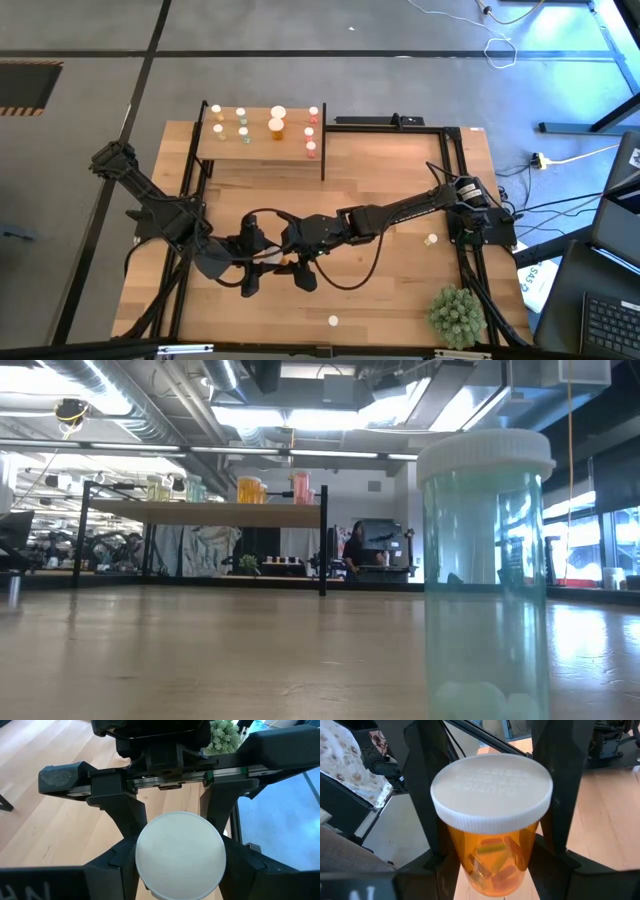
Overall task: Pick and place medicine bottles onto shelf by color
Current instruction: Put the orange pill bottle on the shelf aligned with the orange pill bottle on the shelf
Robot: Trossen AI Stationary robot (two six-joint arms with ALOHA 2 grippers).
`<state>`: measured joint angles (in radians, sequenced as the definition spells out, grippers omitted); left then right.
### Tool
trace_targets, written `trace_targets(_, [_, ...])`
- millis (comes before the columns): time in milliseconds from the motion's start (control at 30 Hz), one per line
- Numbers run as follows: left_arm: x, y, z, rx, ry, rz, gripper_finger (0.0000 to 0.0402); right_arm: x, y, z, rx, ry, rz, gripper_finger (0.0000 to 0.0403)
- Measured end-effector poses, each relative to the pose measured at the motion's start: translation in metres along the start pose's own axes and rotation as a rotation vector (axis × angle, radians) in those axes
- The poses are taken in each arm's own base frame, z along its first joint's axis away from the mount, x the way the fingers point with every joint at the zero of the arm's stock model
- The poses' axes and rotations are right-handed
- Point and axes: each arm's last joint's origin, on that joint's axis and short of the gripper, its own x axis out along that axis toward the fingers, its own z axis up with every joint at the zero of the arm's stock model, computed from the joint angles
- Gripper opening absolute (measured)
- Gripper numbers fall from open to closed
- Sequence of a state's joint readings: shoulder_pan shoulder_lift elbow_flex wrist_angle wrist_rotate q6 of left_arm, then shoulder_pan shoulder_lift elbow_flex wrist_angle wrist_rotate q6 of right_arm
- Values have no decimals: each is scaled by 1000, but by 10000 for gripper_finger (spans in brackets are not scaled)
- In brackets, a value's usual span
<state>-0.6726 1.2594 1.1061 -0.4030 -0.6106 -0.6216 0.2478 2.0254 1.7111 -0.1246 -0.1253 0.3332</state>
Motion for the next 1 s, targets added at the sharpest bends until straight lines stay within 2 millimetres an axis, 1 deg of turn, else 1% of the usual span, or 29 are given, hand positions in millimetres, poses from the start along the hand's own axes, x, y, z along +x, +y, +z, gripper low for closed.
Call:
trace_targets(700, [3,2,1,-3,4,5,193,0,0,0,0,3,-1,204])
trace_targets(1000, [6,5,3,-32,26,-8,193,0,0,-1,3,7,0,204])
